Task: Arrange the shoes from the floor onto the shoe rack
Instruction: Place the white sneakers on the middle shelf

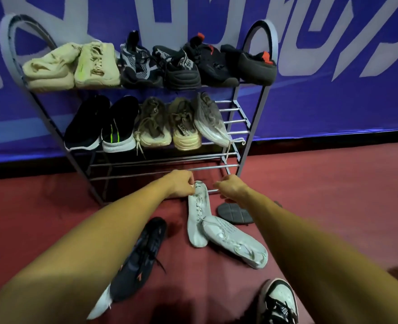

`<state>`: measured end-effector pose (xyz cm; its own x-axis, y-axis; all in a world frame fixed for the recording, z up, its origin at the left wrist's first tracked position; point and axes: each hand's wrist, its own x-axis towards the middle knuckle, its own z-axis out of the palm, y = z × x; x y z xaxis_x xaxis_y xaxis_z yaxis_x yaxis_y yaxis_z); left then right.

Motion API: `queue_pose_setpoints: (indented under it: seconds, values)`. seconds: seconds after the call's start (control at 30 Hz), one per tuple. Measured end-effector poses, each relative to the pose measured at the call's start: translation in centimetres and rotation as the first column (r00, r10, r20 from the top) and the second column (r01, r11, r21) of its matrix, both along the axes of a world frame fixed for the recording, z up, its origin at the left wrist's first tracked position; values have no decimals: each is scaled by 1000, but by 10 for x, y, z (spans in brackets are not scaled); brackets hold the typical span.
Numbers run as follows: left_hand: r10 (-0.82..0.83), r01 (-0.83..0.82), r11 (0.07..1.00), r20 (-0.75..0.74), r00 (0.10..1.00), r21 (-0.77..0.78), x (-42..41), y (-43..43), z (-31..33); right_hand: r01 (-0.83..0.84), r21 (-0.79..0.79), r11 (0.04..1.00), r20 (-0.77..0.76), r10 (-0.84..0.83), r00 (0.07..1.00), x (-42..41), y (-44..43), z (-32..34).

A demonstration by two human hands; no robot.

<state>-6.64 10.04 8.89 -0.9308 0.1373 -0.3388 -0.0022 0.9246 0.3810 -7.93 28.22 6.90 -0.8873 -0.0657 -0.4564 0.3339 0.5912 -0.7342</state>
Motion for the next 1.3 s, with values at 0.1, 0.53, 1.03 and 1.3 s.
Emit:
queue_pose_setpoints:
  seconds: [0.1,0.53,1.03,1.3]
  values:
    - [-28,30,999,57,998,-21,-4,2,-36,-75,131,988,32,72,997,-4,2,-34]
    - [121,-142,988,279,953,57,-38,-17,-165,-273,342,899,167,227,959,-32,-30,-133]
    - [298,-457,855,488,820,245,-52,-8,-217,-113,345,932,273,16,962,-59,-54,-171]
    - [302,-438,846,402,864,305,-23,-4,-170,26,267,963,97,-54,994,-26,-48,-133]
